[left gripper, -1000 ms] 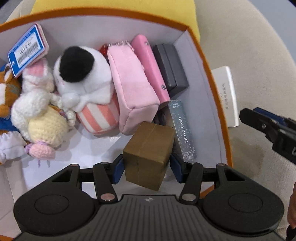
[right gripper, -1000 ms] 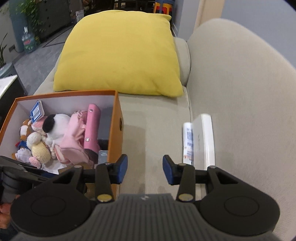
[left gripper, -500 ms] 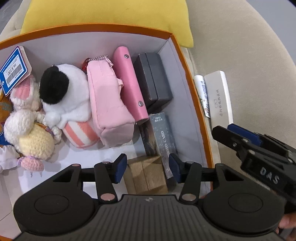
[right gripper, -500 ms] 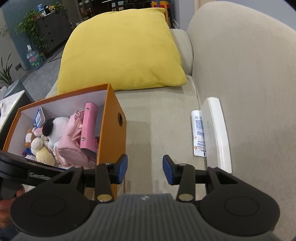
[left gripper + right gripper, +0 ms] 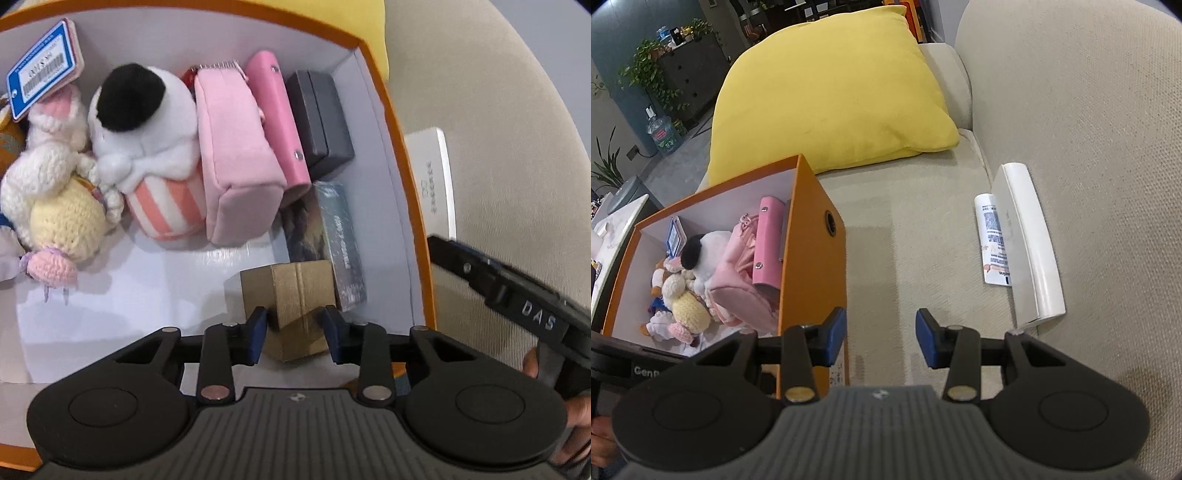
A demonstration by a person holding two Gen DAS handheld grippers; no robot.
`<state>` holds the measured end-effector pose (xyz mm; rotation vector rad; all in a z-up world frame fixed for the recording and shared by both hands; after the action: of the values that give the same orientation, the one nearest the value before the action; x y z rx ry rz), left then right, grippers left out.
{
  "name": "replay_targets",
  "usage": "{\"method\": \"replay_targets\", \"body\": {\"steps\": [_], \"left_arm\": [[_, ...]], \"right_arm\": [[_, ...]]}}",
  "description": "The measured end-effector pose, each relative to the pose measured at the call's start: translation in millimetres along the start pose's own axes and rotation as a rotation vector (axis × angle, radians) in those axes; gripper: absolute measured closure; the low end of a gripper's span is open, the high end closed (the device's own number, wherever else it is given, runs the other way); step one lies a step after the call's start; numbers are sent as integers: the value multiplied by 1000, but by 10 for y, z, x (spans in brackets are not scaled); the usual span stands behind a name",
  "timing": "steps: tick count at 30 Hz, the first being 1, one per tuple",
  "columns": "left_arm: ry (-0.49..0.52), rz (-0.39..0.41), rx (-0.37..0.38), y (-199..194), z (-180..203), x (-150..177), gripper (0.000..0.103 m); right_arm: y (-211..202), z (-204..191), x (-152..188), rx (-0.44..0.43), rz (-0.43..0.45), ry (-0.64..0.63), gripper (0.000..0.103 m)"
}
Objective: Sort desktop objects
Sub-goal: 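Lower the brown box into the orange box with the left gripper and open it, then grasp the white cylindrical package on the sofa with the right gripper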
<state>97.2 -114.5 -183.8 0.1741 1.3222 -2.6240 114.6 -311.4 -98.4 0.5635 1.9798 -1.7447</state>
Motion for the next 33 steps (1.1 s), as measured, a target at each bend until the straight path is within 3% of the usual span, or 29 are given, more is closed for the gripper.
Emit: {"method": "replay_targets", "body": {"steps": [5, 20, 29, 33], "left_arm": [[-33, 81, 7, -39, -58, -146, 67], [-24, 106, -35, 45, 89, -366, 66], [62, 127, -94, -145, 263, -435, 66], [162, 144, -87, -213, 601, -551, 66]], "right_arm": [[2, -23, 10, -3, 3, -12, 59], [20, -115, 96, -31, -26, -40, 60], [-83, 558, -14, 136, -15, -51, 60], [-53, 770, -185, 205, -35, -118, 60]]}}
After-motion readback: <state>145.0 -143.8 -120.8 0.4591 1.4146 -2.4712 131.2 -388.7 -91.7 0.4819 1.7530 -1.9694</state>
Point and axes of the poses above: each gripper's, at about its wrist camera, not at the fingertips, and y roughly the way its jaws point, z to its right, x to its underside, the point moved 9 cm from there along y, roughly the way its jaws point, and after that the axes turned 8 degrees about x, right-handed, at the moved point
